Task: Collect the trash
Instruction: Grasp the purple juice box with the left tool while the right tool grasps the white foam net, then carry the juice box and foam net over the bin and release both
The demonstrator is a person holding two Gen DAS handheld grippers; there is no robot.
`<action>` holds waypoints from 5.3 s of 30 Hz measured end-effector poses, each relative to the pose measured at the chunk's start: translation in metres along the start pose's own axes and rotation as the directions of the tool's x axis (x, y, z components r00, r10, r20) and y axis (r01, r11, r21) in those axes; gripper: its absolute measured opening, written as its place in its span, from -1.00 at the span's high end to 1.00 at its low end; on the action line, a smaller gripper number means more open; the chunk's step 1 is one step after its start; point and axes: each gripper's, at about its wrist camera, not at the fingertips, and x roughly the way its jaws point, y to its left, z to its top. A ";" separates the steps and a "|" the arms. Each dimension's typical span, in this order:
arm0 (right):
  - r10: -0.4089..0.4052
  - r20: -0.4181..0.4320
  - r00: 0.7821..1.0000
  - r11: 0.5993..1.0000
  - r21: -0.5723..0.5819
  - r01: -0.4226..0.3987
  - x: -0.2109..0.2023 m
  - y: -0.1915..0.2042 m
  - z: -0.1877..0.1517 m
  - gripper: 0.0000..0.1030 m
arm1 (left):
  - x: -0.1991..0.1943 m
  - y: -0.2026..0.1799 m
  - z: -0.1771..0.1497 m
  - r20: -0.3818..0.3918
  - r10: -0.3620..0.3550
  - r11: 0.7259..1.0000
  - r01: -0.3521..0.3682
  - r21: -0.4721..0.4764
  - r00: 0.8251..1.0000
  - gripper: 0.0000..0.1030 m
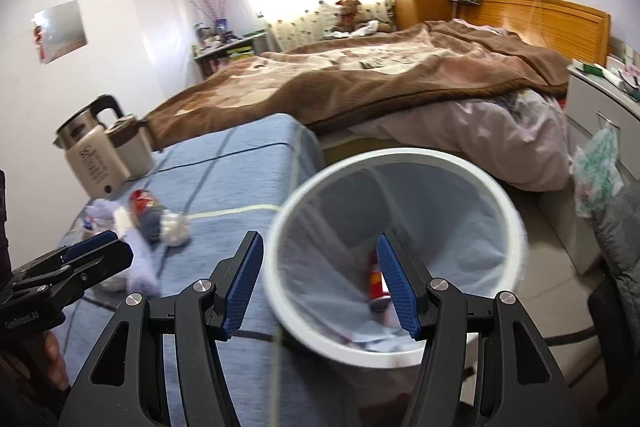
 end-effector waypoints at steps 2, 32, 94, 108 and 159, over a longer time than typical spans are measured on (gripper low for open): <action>0.022 -0.005 1.000 1.000 -0.013 -0.022 0.002 0.012 -0.002 -0.17 | -0.010 0.012 -0.003 0.019 0.038 0.999 -0.038 -0.014 0.999 -0.34; 0.221 -0.207 0.953 0.935 -0.232 -0.267 0.079 0.160 -0.029 -0.17 | -0.073 0.185 -0.048 -0.031 0.365 0.904 -0.362 -0.227 0.930 -0.51; 0.245 -0.138 0.960 0.940 -0.208 -0.270 0.059 0.157 -0.024 0.53 | -0.076 0.159 -0.028 0.027 0.318 0.940 -0.312 -0.140 0.948 -0.47; 0.187 -0.054 0.981 0.972 -0.135 -0.193 0.022 0.105 -0.008 0.53 | -0.051 0.077 -0.005 0.063 0.155 0.988 -0.155 -0.001 0.986 -0.47; -0.193 -0.094 0.977 0.973 0.113 0.203 0.022 -0.092 0.000 -0.07 | 0.097 -0.094 0.017 -0.141 -0.159 0.970 0.182 0.162 0.977 -0.48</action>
